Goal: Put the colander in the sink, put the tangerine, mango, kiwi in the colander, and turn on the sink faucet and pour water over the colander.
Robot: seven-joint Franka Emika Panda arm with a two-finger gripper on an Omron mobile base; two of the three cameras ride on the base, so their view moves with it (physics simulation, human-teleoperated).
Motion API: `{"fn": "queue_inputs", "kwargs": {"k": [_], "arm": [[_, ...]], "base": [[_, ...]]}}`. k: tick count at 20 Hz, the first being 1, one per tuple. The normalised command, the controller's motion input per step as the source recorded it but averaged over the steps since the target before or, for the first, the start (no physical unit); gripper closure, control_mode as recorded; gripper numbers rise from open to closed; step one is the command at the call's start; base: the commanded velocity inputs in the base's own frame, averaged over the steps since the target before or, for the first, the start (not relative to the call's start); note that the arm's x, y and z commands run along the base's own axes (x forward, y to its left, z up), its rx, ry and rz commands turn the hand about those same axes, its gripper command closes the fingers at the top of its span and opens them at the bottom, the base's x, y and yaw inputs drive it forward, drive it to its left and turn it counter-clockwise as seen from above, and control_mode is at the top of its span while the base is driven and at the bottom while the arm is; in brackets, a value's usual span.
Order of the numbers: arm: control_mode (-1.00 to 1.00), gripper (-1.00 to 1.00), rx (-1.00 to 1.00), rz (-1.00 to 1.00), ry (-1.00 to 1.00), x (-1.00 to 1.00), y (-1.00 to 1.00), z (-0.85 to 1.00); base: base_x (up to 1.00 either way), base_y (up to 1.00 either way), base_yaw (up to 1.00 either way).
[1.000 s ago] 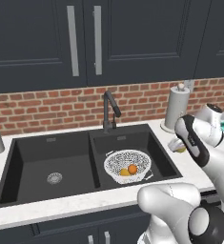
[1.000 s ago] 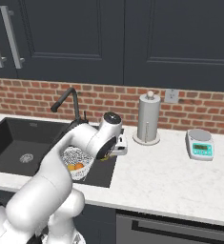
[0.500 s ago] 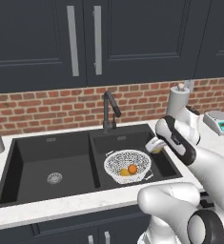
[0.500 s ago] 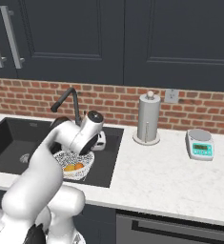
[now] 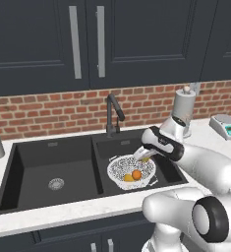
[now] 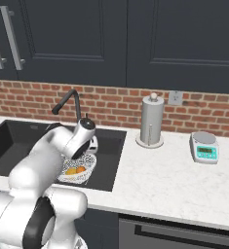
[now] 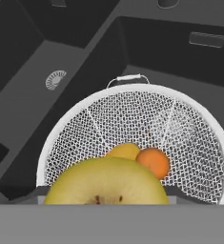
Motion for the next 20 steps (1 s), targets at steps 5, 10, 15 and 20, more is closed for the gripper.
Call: {"fn": "queue_inputs", "kwargs": {"k": [5, 10, 15, 20], "arm": [[-1.00, 1.00, 0.00, 0.00, 0.01, 0.41, 0.17, -0.56], [-1.00, 1.00, 0.00, 0.00, 0.00, 0.33, 0.03, -0.49], [-1.00, 1.00, 0.00, 0.00, 0.01, 0.30, 0.00, -0.42], [-1.00, 1.00, 0.00, 0.00, 0.02, 0.20, 0.03, -0.40]], "base": [[0.00, 0.00, 0.00], [0.00, 0.00, 0.00], [0.00, 0.00, 0.00], [0.00, 0.00, 0.00]]}}
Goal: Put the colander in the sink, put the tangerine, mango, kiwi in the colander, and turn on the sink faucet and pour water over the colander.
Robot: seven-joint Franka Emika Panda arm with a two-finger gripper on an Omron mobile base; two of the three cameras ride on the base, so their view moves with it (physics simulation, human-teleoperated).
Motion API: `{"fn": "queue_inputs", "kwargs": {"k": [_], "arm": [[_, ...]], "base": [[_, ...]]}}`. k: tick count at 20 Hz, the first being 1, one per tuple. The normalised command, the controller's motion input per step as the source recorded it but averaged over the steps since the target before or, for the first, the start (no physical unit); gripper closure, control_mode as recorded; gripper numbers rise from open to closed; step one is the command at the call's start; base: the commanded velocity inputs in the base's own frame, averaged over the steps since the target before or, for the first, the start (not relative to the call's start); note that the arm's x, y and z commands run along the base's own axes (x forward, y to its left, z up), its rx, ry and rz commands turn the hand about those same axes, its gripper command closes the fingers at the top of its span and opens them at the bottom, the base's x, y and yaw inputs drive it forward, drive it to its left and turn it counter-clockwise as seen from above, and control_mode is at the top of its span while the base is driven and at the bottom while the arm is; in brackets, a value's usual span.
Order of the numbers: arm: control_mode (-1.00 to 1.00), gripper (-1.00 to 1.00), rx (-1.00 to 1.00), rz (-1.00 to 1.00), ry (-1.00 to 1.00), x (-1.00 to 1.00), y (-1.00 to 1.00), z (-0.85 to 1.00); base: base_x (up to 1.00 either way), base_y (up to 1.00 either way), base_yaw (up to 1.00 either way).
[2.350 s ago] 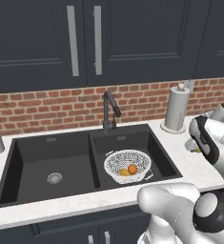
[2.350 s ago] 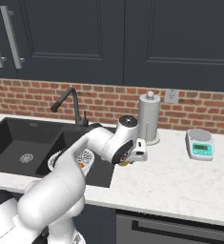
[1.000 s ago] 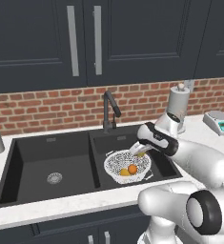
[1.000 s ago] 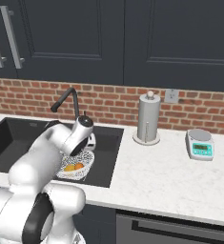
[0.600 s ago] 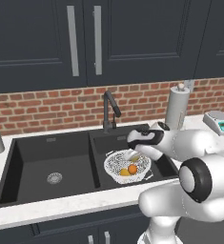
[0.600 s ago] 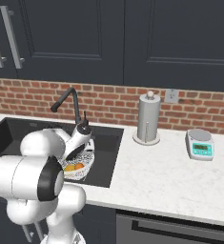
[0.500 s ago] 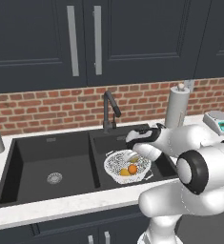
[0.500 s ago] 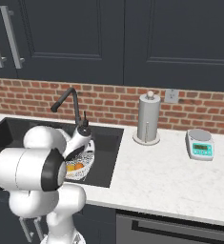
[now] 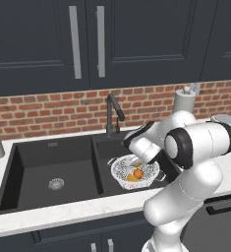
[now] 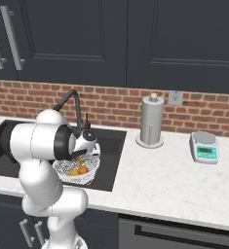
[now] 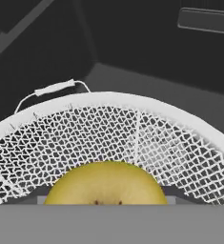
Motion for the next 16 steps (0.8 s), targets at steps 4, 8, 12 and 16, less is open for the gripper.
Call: {"fn": "queue_inputs", "kwargs": {"k": [4, 8, 12, 16], "arm": [[-1.00, -1.00, 0.00, 0.00, 0.01, 0.06, 0.02, -0.32], [-1.00, -1.00, 0.00, 0.00, 0.00, -0.11, 0.00, -0.09], [-1.00, -1.00, 0.00, 0.00, -0.01, -0.36, 0.00, 0.03], [-1.00, -1.00, 0.00, 0.00, -0.06, -0.36, 0.00, 0.46]], "base": [[0.00, 0.00, 0.00], [0.00, 0.00, 0.00], [0.00, 0.00, 0.00], [0.00, 0.00, 0.00]]}}
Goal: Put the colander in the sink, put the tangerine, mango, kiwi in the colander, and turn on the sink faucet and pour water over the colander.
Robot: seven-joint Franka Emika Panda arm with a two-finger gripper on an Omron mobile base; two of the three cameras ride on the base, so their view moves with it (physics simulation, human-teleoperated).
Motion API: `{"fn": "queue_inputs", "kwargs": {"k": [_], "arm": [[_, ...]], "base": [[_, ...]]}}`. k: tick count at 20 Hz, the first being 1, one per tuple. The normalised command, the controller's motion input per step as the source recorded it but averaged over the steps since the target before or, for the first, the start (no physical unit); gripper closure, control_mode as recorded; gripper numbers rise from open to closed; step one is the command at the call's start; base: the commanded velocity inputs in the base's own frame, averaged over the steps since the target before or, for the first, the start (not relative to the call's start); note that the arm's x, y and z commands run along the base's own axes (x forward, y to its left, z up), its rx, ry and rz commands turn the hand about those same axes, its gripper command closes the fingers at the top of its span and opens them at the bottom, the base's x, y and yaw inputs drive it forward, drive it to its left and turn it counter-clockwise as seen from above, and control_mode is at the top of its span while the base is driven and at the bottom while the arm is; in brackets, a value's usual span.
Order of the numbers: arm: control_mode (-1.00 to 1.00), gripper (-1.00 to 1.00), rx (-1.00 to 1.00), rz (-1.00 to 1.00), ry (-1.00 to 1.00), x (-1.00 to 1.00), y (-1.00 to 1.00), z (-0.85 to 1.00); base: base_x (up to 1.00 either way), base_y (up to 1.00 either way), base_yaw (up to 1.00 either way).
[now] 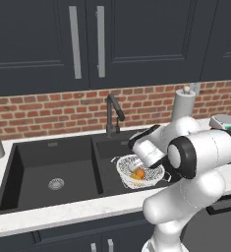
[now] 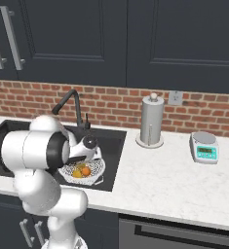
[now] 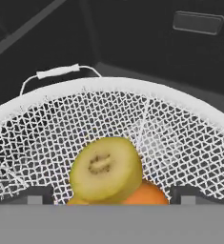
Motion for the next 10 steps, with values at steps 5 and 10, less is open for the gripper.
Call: {"fn": "queue_inputs", "kwargs": {"k": [5, 10], "arm": [[-1.00, -1.00, 0.00, 0.00, -0.09, -0.09, 0.00, 0.93], [-1.00, -1.00, 0.01, -0.02, -0.05, 0.10, -0.09, 1.00]], "base": [[0.00, 0.00, 0.00], [0.00, 0.00, 0.00]]}}
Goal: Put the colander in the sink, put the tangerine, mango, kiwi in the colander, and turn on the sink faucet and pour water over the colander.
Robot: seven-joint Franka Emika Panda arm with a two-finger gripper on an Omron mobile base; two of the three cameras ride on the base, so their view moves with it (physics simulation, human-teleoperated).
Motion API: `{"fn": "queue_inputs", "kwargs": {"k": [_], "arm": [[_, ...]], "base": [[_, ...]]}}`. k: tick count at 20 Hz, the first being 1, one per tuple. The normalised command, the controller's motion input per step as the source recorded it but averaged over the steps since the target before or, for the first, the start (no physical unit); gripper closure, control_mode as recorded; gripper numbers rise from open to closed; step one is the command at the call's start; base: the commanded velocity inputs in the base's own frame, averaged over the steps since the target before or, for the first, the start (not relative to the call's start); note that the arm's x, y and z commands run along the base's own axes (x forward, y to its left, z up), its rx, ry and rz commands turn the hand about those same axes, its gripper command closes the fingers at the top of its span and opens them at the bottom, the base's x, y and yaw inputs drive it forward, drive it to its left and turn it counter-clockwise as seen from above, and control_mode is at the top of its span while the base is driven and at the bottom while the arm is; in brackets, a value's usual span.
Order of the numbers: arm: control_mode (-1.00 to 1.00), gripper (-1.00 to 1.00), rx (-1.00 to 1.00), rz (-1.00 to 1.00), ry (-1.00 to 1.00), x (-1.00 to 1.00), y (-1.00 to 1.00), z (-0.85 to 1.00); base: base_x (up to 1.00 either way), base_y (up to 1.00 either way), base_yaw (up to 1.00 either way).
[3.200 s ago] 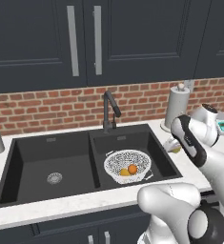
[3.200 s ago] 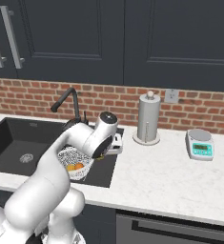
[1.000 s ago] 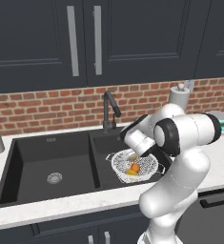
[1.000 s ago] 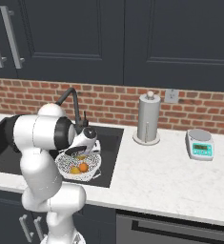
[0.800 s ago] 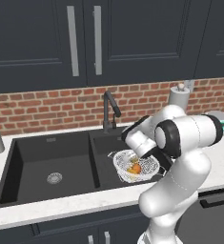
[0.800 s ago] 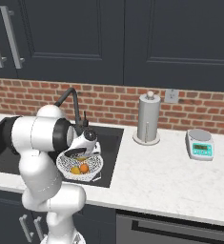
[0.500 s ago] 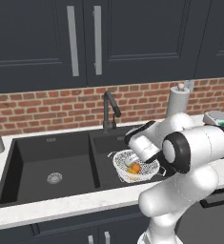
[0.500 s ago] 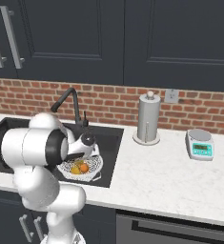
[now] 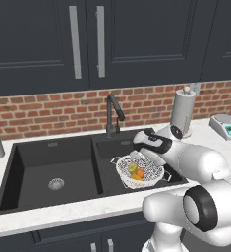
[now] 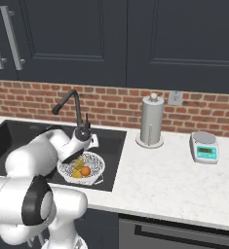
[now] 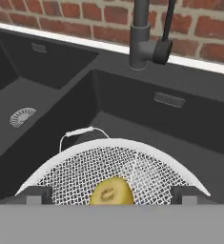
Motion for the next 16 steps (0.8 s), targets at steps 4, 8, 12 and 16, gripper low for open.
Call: {"fn": "queue_inputs", "kwargs": {"k": [4, 8, 12, 16], "arm": [[-1.00, -1.00, 0.02, -0.04, 0.00, 0.43, -0.03, 0.80], [-1.00, -1.00, 0.06, -0.07, 0.00, 0.35, 0.00, 0.11], [-1.00, -1.00, 0.11, -0.10, -0.02, 0.24, 0.00, -0.03], [-1.00, -1.00, 0.17, -0.13, -0.09, 0.18, 0.00, -0.08]], "base": [[0.00, 0.00, 0.00], [0.00, 0.00, 0.00], [0.00, 0.00, 0.00], [0.00, 0.00, 0.00]]}}
